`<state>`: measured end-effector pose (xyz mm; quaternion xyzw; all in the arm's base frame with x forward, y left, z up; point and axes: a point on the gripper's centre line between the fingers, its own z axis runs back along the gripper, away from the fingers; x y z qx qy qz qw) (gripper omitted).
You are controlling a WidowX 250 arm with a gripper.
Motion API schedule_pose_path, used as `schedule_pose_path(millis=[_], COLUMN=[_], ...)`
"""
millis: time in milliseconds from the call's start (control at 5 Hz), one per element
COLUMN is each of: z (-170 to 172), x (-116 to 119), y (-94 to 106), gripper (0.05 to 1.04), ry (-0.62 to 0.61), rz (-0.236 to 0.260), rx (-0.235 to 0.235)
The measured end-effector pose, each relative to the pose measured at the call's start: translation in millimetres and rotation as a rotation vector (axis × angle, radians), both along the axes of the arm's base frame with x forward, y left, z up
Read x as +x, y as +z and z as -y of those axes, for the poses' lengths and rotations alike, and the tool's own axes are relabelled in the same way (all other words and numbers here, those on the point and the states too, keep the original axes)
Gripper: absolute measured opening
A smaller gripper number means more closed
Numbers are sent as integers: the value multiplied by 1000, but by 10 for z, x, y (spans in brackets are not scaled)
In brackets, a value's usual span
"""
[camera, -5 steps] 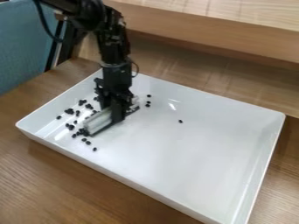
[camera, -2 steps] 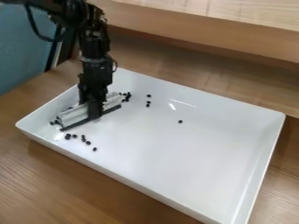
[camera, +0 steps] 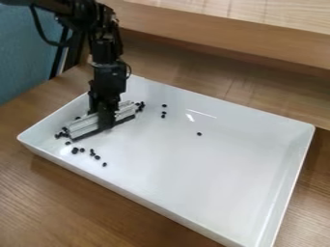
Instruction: Sweep into pile
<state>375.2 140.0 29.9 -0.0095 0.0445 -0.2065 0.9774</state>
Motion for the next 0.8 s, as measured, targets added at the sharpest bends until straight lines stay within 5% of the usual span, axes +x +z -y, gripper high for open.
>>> schedule_pose_path(millis=[800], z=[875], x=[-5], y=[143], gripper=[402], ry=[-21], rz=[69], rx=[-103])
